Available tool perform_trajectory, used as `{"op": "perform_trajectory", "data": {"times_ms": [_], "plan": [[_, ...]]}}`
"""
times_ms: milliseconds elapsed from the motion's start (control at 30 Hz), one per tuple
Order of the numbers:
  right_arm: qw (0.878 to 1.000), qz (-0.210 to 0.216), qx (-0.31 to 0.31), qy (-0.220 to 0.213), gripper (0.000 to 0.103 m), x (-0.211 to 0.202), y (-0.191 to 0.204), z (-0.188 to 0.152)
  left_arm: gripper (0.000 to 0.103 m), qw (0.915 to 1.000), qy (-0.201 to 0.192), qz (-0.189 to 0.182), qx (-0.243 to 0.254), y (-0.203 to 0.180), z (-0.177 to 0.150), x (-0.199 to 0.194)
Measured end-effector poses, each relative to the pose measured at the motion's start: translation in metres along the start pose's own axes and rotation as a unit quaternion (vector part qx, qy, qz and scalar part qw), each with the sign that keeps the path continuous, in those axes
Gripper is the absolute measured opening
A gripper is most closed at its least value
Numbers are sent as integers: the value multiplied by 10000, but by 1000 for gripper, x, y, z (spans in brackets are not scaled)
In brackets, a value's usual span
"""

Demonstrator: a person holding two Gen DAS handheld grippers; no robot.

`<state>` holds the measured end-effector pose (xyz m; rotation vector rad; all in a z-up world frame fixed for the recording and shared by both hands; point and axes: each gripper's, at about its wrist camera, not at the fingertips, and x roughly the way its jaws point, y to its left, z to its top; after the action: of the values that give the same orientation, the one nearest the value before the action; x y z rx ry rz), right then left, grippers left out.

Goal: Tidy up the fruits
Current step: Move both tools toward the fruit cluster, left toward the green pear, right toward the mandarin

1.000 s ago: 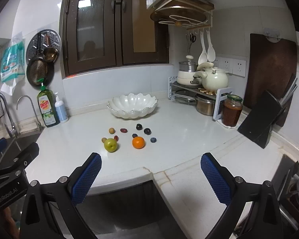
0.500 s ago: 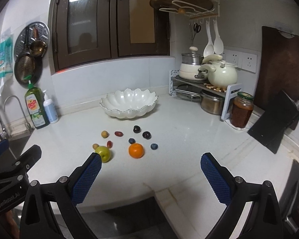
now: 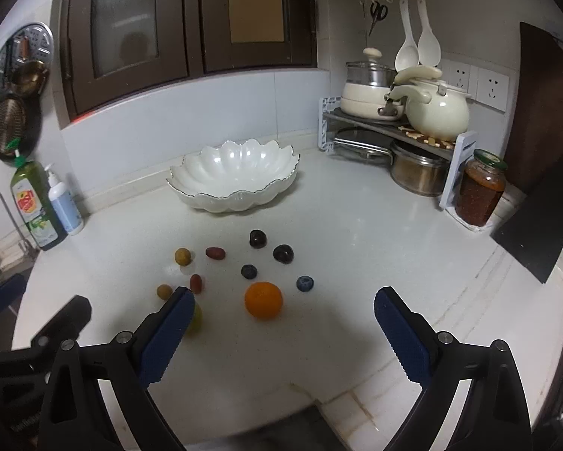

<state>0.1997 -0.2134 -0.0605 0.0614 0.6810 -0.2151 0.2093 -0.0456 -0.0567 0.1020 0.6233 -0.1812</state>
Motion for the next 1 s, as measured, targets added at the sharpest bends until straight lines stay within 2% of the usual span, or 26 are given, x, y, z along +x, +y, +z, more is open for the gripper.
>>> {"op": "perform_trajectory", "data": {"times_ms": [300, 533, 667, 1000], "plan": [[9988, -152, 2, 469, 92, 38, 10, 2, 99, 9980, 504, -341, 151, 1, -6, 39], [9964, 39, -98, 840, 89, 65, 10, 2, 90, 9955, 816, -442, 201, -5, -12, 65], [9946, 132, -159, 1019, 86, 81, 7, 3, 90, 9939, 967, -447, 273, -13, -14, 78], [9873, 394, -298, 1510, 80, 121, 7, -1, 82, 9892, 1297, -504, 451, -29, -22, 107]]}}
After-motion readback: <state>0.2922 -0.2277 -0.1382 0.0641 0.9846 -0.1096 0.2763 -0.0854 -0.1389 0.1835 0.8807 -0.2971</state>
